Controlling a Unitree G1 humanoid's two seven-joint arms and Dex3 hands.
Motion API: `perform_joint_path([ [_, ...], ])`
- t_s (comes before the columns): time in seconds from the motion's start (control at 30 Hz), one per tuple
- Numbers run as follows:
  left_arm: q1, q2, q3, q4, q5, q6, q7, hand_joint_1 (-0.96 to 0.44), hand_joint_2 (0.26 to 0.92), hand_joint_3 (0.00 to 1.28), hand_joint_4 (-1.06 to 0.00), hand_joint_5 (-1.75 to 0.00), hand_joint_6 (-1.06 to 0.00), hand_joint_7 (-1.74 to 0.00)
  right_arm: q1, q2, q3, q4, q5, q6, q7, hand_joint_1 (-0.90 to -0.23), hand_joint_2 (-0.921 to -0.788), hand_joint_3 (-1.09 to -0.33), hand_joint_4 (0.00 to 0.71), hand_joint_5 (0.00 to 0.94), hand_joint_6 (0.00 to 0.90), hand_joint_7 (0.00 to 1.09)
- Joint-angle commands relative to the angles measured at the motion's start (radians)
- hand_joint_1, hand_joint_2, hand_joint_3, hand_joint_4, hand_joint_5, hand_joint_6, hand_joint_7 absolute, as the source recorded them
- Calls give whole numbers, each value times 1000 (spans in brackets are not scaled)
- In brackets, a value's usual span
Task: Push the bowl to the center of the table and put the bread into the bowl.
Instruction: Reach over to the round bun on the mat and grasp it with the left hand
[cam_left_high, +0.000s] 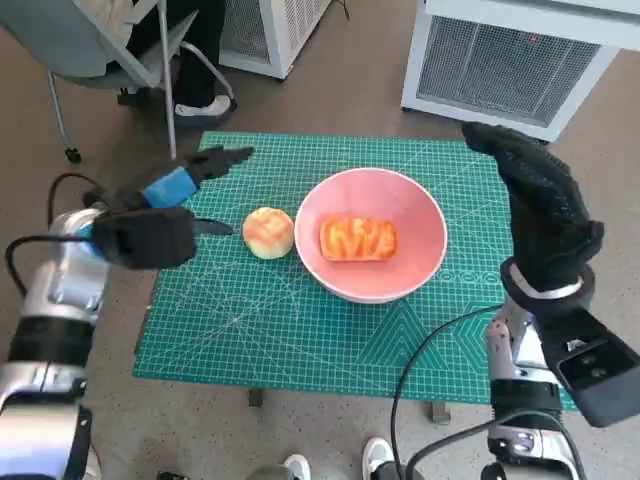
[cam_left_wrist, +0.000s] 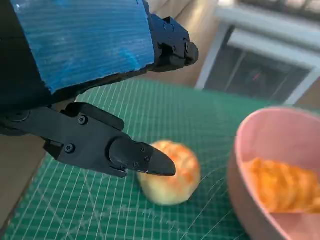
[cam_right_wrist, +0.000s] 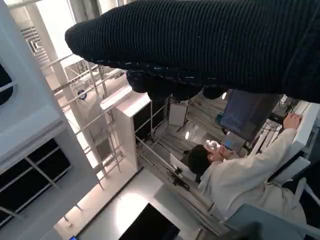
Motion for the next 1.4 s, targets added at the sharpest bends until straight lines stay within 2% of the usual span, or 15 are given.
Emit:
perform_joint_path([
  [0.03, -61, -37, -44, 89, 33, 41, -14, -293, 826, 0, -163, -2, -305, -13, 12, -17, 1, -13, -6, 18, 1, -604, -921, -733, 256, 0, -1, 665],
  [0.23, -107, -76, -85, 186, 61, 62, -13, -280, 827, 1, -158, -2, -317, -14, 22, -25, -2, -27, 2, 29, 6, -607, -921, -734, 256, 0, -1, 665],
  [0.67, -129, -156, -142, 295, 107, 38, 82, -278, 831, 1, -222, -13, -404, -35, 33, -30, 0, -43, 1, 44, 1, -607, -921, -736, 254, 0, -1, 664],
  [0.8, -130, -170, -163, 312, 126, 26, 100, -270, 835, 2, -267, -11, -440, -33, 36, -30, 0, -47, 2, 47, 1, -607, -921, -736, 254, 0, -1, 664],
  [0.97, -135, -177, -182, 327, 139, 29, 102, -220, 868, 7, -408, -22, -594, -76, 40, -29, 0, -53, 6, 50, 2, -607, -921, -736, 254, 0, -1, 664],
  [1.03, -138, -177, -183, 332, 141, 28, 102, -173, 895, 6, -573, -28, -718, -126, 41, -29, 0, -55, 7, 52, 2, -607, -921, -736, 253, 0, -1, 664],
  [1.07, -138, -176, -183, 334, 142, 28, 103, -211, 900, 27, -628, -40, -702, -353, 41, -29, 0, -56, 8, 53, 2, -606, -921, -735, 253, 0, -1, 664],
  [1.1, -139, -175, -184, 336, 143, 25, 106, -264, 907, 74, -708, -58, -659, -703, 41, -28, -1, -56, 9, 53, 2, -606, -921, -735, 253, 0, -1, 663],
  [1.13, -139, -173, -184, 337, 143, 24, 109, -169, 912, 91, -661, -450, -646, -914, 41, -28, -1, -56, 9, 54, 2, -606, -921, -733, 253, 0, -1, 663],
  [1.2, -141, -166, -186, 341, 147, 13, 118, -87, 916, 104, -621, -802, -637, -1086, 41, -27, -1, -54, 9, 51, 3, -606, -921, -732, 253, 0, -1, 663],
  [1.3, -145, -156, -187, 345, 154, 8, 132, -30, 919, 107, -594, -1065, -638, -1185, 42, -26, 0, -54, 8, 50, 3, -606, -921, -730, 253, 0, -1, 663],
  [1.4, -149, -145, -183, 344, 155, 5, 145, -10, 920, 107, -586, -1158, -641, -1207, 44, -25, 1, -55, 7, 48, 2, -606, -921, -729, 253, 0, -1, 663],
])
